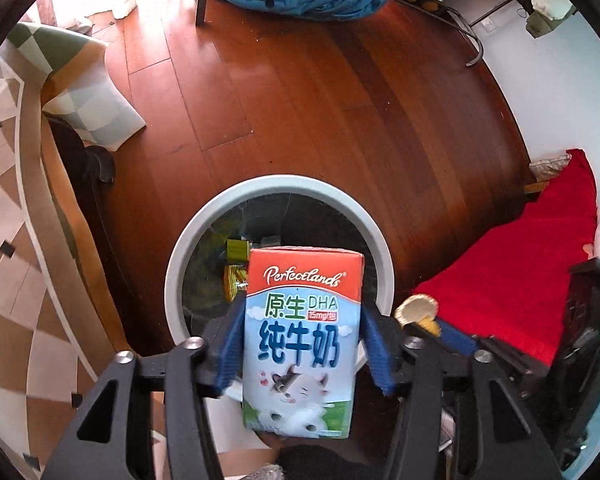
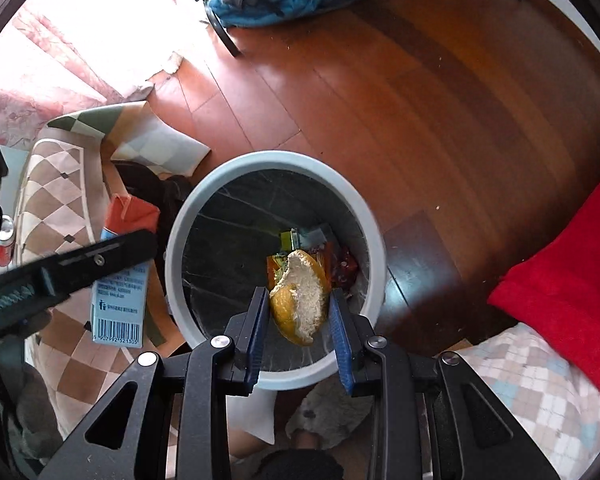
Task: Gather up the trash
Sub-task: 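Carry carton and bread crust over the bin and open both tools, then move both empty tools back toward the table, then grasp clear plastic lid with left tool while right tool grasps red can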
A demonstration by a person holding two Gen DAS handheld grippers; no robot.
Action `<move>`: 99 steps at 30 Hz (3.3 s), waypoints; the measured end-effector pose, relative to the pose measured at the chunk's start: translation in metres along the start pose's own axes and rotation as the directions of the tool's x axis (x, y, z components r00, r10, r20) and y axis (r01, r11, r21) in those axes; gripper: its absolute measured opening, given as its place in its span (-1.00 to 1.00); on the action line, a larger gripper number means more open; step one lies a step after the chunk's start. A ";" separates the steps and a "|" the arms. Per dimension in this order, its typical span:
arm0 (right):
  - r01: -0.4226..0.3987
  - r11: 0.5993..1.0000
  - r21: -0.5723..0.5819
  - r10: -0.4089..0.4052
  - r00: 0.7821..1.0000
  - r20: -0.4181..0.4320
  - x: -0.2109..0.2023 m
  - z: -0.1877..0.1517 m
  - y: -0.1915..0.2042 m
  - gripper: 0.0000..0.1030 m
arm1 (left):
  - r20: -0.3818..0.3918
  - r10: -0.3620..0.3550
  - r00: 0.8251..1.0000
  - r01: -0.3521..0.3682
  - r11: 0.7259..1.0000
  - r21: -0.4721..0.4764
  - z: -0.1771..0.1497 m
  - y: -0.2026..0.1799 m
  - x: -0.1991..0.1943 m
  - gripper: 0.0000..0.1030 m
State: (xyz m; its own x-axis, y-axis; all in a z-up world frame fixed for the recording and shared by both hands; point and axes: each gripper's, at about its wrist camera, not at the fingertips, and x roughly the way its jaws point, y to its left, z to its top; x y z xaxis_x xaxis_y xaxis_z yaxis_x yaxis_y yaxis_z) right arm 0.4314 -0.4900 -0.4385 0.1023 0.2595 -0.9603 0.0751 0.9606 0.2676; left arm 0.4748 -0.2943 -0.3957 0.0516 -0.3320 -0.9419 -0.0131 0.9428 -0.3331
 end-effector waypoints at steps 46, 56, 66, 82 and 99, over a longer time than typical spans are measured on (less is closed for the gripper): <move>0.100 0.994 -0.037 -0.092 0.979 0.183 -0.184 -0.074 0.075 1.00 | 0.350 0.305 0.885 -0.316 0.948 -0.028 -0.126 -0.001 -0.195 0.88; 0.008 0.993 -0.117 0.023 0.965 0.262 -0.236 -0.075 0.160 1.00 | 0.454 0.334 0.826 -0.291 0.943 -0.163 -0.139 0.059 -0.276 0.88; 0.078 0.793 -0.604 -0.004 0.992 0.124 -0.144 -0.046 0.410 1.00 | 0.342 0.575 0.743 -0.384 0.786 -0.486 -0.158 0.252 -0.301 0.88; 0.201 0.054 -0.978 -0.374 0.912 0.167 0.083 -0.018 0.677 1.00 | 0.109 0.611 0.784 -0.381 0.612 -0.693 -0.186 0.462 -0.238 0.88; 0.077 0.633 -0.770 -0.287 0.948 -0.141 0.091 0.039 0.612 0.81 | 0.234 0.453 0.860 -0.270 0.795 -0.543 -0.131 0.434 -0.222 0.87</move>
State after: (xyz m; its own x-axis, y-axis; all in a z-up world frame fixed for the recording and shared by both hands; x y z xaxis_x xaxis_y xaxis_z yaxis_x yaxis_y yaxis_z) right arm 0.5249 0.1175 -0.3590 -0.0646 -0.0156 -0.9978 -0.7086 0.7047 0.0349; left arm 0.3267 0.1850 -0.3368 0.2726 0.1479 -0.9507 -0.5668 0.8231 -0.0344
